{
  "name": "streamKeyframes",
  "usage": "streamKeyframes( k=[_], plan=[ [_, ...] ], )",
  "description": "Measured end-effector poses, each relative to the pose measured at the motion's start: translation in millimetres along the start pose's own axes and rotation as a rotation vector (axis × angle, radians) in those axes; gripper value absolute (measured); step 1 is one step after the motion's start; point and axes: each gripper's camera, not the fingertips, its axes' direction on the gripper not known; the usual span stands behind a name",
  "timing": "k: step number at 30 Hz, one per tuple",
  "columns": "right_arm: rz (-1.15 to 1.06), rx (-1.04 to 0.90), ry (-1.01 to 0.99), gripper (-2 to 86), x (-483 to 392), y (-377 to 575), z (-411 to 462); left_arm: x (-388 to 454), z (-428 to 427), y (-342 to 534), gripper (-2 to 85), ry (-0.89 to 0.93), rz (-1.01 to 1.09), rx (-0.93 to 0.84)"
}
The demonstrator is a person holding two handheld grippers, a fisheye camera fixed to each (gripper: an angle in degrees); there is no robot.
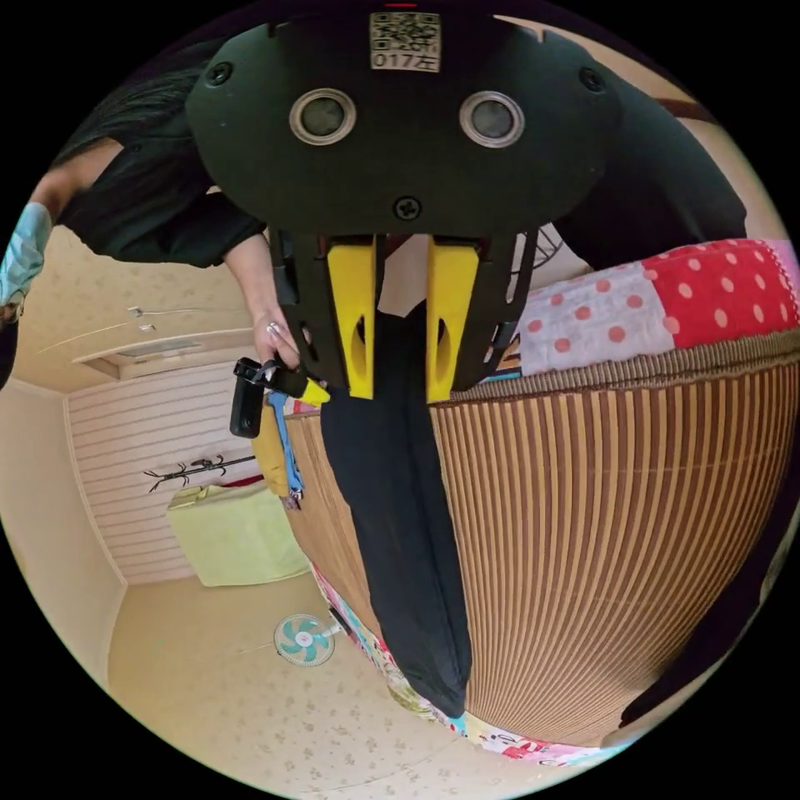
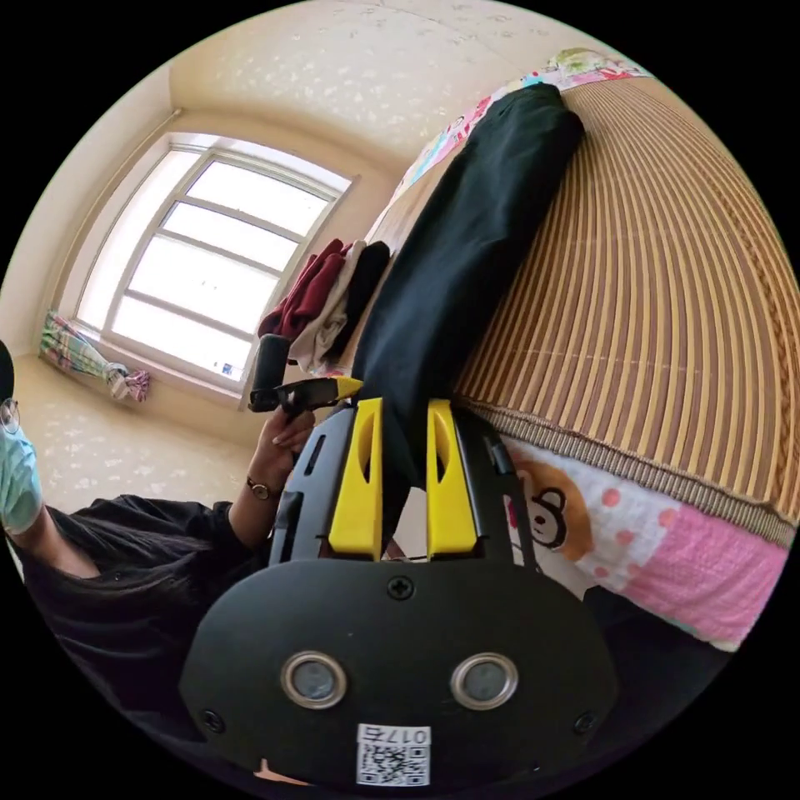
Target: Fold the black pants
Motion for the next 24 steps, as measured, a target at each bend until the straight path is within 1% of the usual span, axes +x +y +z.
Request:
streamKeyframes(
  k=[1, 2, 3, 5, 6, 7, 9, 11, 13, 16, 17, 18, 19, 21, 22, 23, 24],
  plan=[
    [0.010, -0.009, 0.050, 6.0, -3.7, 3.6, 5.1, 1.5, 2.6, 2.3, 6.4, -0.014, -0.005, -0.002],
    [-0.036, -0.018, 0.083, 5.4, -13.9, 11.2, 3.4, 7.6, 5.5, 9.1, 5.9, -0.009, 0.018, -0.014],
    [-0.063, -0.037, 0.093, 5.4, -19.3, 15.3, 2.3, 16.3, 8.5, 17.2, 5.7, -0.005, 0.063, -0.056],
    [-0.155, -0.137, 0.090, 5.8, -33.5, 35.1, -1.1, 27.0, 15.4, 30.8, 6.5, -0.012, 0.112, -0.134],
    [-0.162, -0.156, 0.090, 6.1, -33.7, 39.6, -1.8, 29.0, 18.8, 39.5, 7.7, -0.027, 0.101, -0.155],
    [-0.152, -0.165, 0.105, 7.4, -30.5, 47.5, -4.4, 28.9, 19.2, 43.3, 9.1, -0.031, 0.092, -0.147],
    [-0.096, -0.106, 0.135, 10.1, -19.5, 56.4, -12.1, 24.3, 14.5, 54.3, 13.9, -0.022, 0.060, -0.039],
    [-0.052, -0.030, 0.050, 11.9, -3.6, 60.2, -18.5, 18.2, 11.6, 57.0, 15.0, 0.020, 0.033, 0.021],
    [-0.047, -0.011, -0.018, 11.4, 6.6, 59.5, -10.1, 15.6, 16.0, 57.0, 14.0, 0.042, 0.039, 0.040],
    [0.007, -0.105, -0.108, 7.9, 20.4, 57.1, 27.3, 14.8, 35.1, 58.6, 8.6, -0.031, 0.041, -0.004],
    [0.013, -0.092, -0.102, 6.4, 15.9, 62.1, 30.5, 18.7, 34.6, 61.8, 6.4, -0.049, 0.048, -0.016],
    [0.005, -0.083, -0.078, 5.6, 10.6, 65.6, 28.5, 28.2, 30.4, 66.3, 5.7, -0.029, 0.078, -0.044],
    [-0.050, -0.046, -0.091, 4.4, -6.4, 73.1, 17.0, 36.2, 24.6, 70.0, 5.4, -0.012, 0.107, -0.037],
    [-0.139, 0.056, -0.187, 3.2, -39.9, 83.1, -16.0, 83.2, -17.6, 88.3, 5.1, 0.113, 0.268, 0.076],
    [-0.224, 0.117, -0.262, 2.6, -68.1, 85.7, -41.9, 97.5, -30.9, 92.1, 5.1, 0.154, 0.311, 0.111],
    [-0.329, 0.172, -0.309, 2.2, -102.7, 84.9, -69.0, 130.1, -58.2, 98.7, 5.1, 0.222, 0.411, 0.184],
    [-0.385, 0.194, -0.320, 2.0, -122.2, 83.4, -82.2, 167.4, -84.8, 103.9, 5.1, 0.258, 0.521, 0.252]
  ],
)
